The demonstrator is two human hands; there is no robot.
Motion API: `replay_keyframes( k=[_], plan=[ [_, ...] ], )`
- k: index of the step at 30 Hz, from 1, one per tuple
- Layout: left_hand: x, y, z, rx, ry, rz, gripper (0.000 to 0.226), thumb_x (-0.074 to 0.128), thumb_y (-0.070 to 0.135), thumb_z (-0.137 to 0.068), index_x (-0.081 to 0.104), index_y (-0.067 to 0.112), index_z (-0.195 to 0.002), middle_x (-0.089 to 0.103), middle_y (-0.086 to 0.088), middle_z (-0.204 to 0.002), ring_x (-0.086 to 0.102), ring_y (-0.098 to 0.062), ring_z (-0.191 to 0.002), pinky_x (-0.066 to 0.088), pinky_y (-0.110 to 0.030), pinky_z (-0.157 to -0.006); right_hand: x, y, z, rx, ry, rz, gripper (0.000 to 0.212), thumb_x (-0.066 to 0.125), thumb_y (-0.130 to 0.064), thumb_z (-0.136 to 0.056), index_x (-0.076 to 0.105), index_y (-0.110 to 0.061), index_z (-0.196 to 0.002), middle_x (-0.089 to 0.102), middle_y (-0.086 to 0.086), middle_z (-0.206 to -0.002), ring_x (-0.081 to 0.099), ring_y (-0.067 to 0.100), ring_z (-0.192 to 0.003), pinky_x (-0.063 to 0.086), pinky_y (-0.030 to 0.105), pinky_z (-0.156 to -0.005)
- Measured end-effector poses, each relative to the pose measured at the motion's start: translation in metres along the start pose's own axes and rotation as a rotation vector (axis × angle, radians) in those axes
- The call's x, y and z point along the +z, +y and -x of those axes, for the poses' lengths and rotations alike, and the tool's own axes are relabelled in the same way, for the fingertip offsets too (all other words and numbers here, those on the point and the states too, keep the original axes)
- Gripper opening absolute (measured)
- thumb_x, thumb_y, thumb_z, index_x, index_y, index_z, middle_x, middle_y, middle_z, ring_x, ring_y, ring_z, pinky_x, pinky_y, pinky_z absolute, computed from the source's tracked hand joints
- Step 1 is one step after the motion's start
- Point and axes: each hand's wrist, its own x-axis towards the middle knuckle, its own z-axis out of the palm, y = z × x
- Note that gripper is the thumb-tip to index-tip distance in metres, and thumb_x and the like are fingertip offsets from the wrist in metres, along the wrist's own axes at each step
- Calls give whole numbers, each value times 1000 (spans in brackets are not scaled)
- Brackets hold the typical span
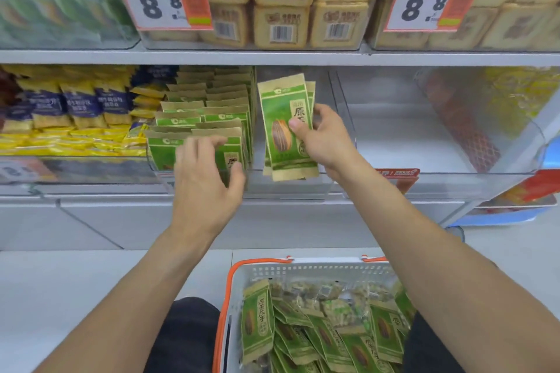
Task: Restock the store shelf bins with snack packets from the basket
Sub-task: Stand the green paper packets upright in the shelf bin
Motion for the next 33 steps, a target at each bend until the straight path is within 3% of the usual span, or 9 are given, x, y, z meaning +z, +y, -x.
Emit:
replay_keyframes(
  k=[7,13,15,17,19,21,23,27,33],
  plan=[
    [-2,-25,-4,8,12,-291,57,77,31,-76,54,20,-128,42,-12,-141,33,-33,-133,29,-52,-105,33,0,-59,95,96,238,45,60,-21,-99,40,0,-133,57,16,-132,54,32,-123,45,42,-101],
    [2,-32,-5,-47,61,-361,63,81,26,-76,51,25,-132,32,-13,-153,22,-40,-144,21,-59,-112,50,3,-92,63,77,423,33,58,-11,-95,50,-5,-127,62,13,-118,59,29,-109,42,25,-81],
    [3,-35,-6,-62,57,-351,67,81,26,-76,49,27,-134,31,-14,-154,19,-41,-146,20,-61,-113,55,-2,-99,-27,62,505,14,52,-13,-98,54,-8,-112,67,8,-96,63,23,-87,46,24,-70],
    [4,-39,-7,-71,44,-341,69,81,26,-76,47,28,-136,30,-13,-155,17,-41,-147,19,-61,-113,62,0,-114,3,143,178,22,45,-24,-102,56,-15,-86,66,6,-72,63,23,-71,48,28,-63],
    [6,-40,-7,-71,32,-341,71,81,26,-76,45,29,-138,30,-11,-156,15,-41,-147,19,-61,-113,60,14,-126,-96,156,416,12,56,-27,-97,49,-31,-89,60,3,-90,58,23,-88,45,28,-76],
    [7,-41,-8,-67,33,-346,71,80,26,-76,45,28,-138,30,-9,-156,15,-41,-147,19,-61,-113,58,24,-138,-114,71,664,50,74,-27,-87,29,-39,-107,45,-3,-113,48,16,-103,38,24,-86],
    [7,-42,-9,-70,42,-350,70,80,26,-76,46,28,-138,31,-8,-156,16,-41,-147,19,-62,-112,59,37,-146,-4,52,396,56,77,-28,-86,31,-34,-117,47,-2,-115,46,12,-102,36,18,-86],
    [9,-41,-9,-80,43,-349,70,79,23,-77,45,29,-138,31,-6,-156,14,-43,-147,19,-63,-112,62,45,-154,-15,206,319,59,70,-24,-91,42,-10,-141,55,10,-134,56,23,-117,39,18,-88],
    [10,-41,-8,-84,35,-335,71,77,21,-78,43,30,-140,29,-5,-157,11,-44,-147,16,-63,-113,82,45,-170,-45,318,340,57,84,-23,-78,52,-3,-120,56,14,-122,57,28,-109,45,27,-80]
  ],
)
